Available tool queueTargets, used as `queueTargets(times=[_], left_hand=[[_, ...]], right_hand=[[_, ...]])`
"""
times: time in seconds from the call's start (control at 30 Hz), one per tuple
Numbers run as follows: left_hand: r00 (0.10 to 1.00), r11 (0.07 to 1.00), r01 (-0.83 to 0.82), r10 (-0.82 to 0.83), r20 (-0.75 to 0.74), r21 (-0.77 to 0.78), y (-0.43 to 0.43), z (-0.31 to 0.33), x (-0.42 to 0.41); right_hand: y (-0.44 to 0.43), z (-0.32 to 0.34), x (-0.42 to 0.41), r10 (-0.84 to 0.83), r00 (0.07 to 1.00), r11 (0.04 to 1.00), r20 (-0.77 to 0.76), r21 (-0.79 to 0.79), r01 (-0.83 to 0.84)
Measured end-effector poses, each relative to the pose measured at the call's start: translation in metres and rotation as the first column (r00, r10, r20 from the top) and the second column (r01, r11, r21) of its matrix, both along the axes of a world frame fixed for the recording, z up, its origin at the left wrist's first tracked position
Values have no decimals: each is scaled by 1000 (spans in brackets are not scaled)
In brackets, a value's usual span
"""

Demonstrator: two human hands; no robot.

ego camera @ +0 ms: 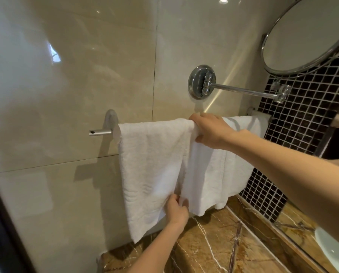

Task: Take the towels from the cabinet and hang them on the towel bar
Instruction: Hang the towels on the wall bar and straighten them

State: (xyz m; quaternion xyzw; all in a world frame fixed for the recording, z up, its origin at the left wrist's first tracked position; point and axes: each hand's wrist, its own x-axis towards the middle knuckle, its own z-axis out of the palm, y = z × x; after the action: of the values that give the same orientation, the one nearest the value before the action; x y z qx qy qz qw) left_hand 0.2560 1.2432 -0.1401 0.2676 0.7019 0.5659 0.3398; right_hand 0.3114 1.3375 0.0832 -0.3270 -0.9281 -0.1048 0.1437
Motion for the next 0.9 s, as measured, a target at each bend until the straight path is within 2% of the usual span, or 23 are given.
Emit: queueTargets(times=[0.17,0.3,0.57,0.67,0.8,0.9], left_hand=[[987,991,-126,130,-91,46,-9,-2,0],[973,984,-166,175,-153,69,-12,-2,-5],[986,996,-49,60,-157,73,-7,-8,-12],[986,999,-4,12,-169,47,-4,-8,-10],[984,998,-58,56,-169,-6,-1,-6,-9],[978,995,-100,95,-187,-23,-1,-1,-9]], right_hand=[[1,-3,1,10,999,1000,-30,6,-10],[0,0,2,15,999,1000,-29,-14,-15],[-2,-1,8,78,996,996,-43,-49,-80],[4,-3,8,68,997,998,-46,-12,-68],[7,-3,9,-2,1000,998,-18,59,3],[3,-1,8,12,1000,1000,-27,-14,-13]])
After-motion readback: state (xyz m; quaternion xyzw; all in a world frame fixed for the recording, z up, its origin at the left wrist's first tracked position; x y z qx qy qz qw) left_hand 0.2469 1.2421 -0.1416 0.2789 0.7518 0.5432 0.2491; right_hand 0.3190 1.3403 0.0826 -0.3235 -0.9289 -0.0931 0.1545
